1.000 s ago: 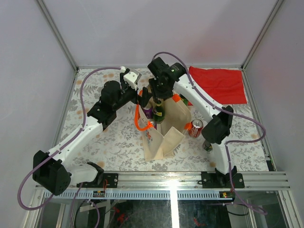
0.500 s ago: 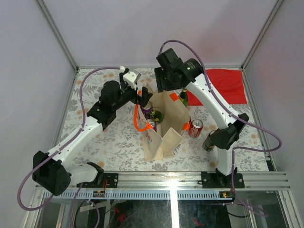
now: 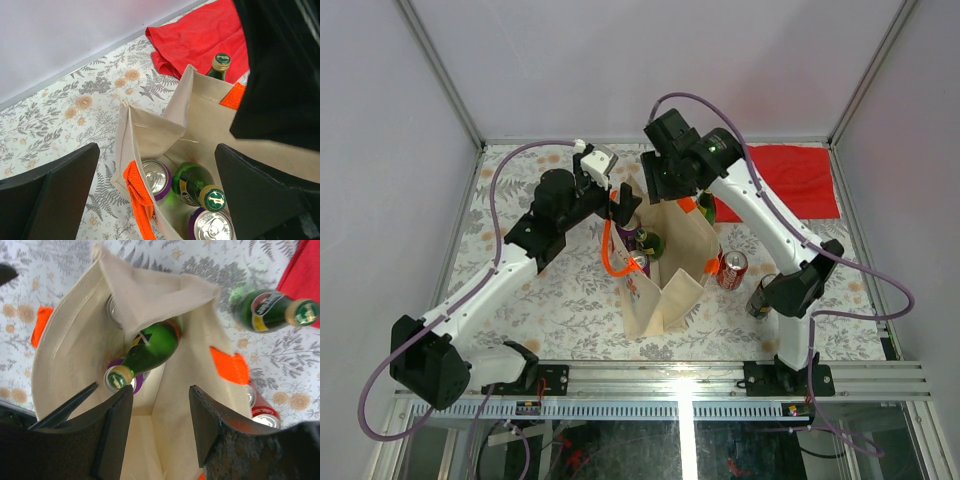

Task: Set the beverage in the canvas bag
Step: Adjust the drink in the canvas bag.

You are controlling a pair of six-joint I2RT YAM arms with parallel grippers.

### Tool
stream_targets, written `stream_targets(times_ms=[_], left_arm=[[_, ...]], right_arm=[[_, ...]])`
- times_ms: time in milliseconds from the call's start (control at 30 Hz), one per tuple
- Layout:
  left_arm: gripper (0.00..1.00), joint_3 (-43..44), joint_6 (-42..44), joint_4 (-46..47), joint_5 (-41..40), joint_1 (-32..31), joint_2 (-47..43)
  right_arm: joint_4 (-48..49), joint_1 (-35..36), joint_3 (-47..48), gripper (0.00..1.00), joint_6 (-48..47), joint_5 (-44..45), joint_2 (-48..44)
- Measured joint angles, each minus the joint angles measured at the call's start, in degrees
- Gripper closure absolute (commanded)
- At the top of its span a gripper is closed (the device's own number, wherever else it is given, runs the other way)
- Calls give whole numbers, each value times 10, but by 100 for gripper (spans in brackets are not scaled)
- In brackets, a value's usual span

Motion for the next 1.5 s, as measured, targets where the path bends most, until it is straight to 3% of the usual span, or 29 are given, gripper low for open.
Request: stream_targets(times_ms=[267,567,1000,1333,1500], left_arm=[[0,11,-12,-35,-6,12,18],[0,10,-90,-59,-4,123,2],[0,-31,-158,-104,5,224,-49],[0,-31,-169,-113,16,236,-45],[0,-31,-169,-113,18,237,-41]], right_arm=[[-19,62,-28,43,10,1,2],[-9,85,-41,42,19,-3,6],[-3,88,-68,41,17,2,36],[12,90,-70,41,2,12,78],[12,90,-70,48,-6,23,92]])
